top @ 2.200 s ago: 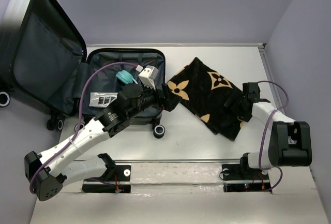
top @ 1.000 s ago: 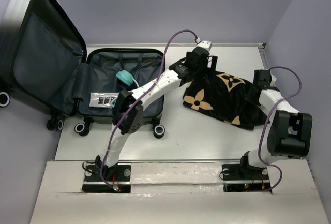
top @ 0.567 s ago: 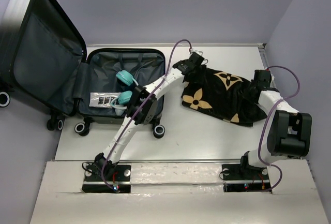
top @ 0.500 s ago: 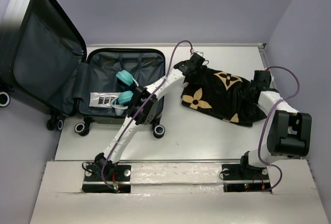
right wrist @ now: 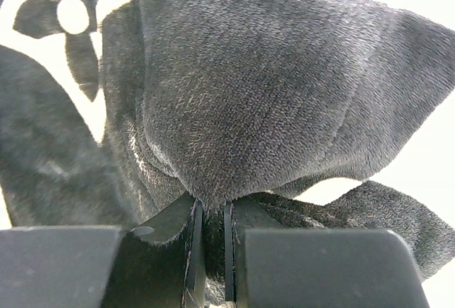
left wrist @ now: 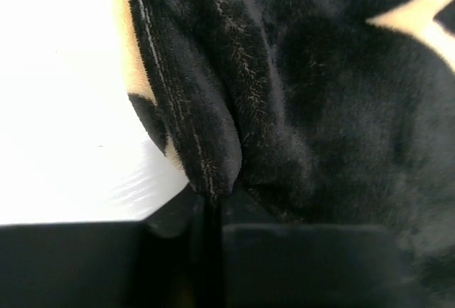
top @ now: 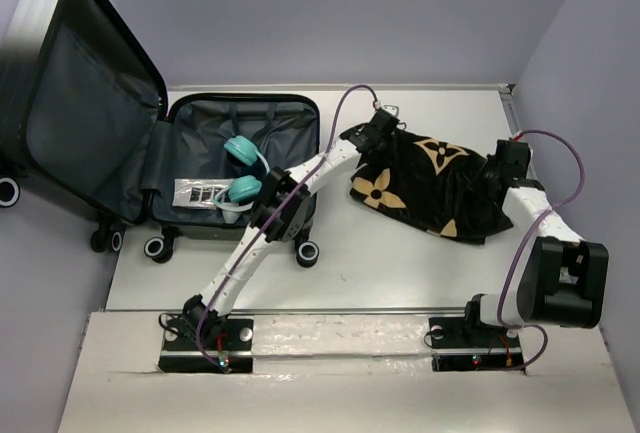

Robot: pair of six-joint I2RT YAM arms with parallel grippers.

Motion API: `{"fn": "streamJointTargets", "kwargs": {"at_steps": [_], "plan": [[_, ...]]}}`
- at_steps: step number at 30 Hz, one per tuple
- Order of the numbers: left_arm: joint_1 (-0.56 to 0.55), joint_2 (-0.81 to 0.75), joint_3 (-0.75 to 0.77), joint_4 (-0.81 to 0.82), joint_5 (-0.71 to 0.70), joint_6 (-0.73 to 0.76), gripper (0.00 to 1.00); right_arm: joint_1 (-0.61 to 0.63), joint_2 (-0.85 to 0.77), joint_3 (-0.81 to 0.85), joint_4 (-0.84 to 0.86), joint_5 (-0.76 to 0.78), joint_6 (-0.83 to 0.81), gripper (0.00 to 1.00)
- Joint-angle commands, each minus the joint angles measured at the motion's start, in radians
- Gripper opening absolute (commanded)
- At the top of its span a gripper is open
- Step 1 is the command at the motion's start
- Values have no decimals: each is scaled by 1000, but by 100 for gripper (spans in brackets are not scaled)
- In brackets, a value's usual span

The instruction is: Pack the luggage

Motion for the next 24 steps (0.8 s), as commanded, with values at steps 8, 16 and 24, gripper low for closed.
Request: {"fn": "streamJointTargets", "kwargs": {"at_steps": [8, 16, 24], "plan": [[-51, -346, -203, 185, 70, -19, 6, 3, -189, 7, 28, -128, 7, 7], [-24, -639, -236, 156, 33, 1, 6, 43, -346, 97, -6, -313, 67, 7], [246, -968, -476, 72, -4, 14, 6, 417, -122, 402, 83, -261, 169, 7]]}}
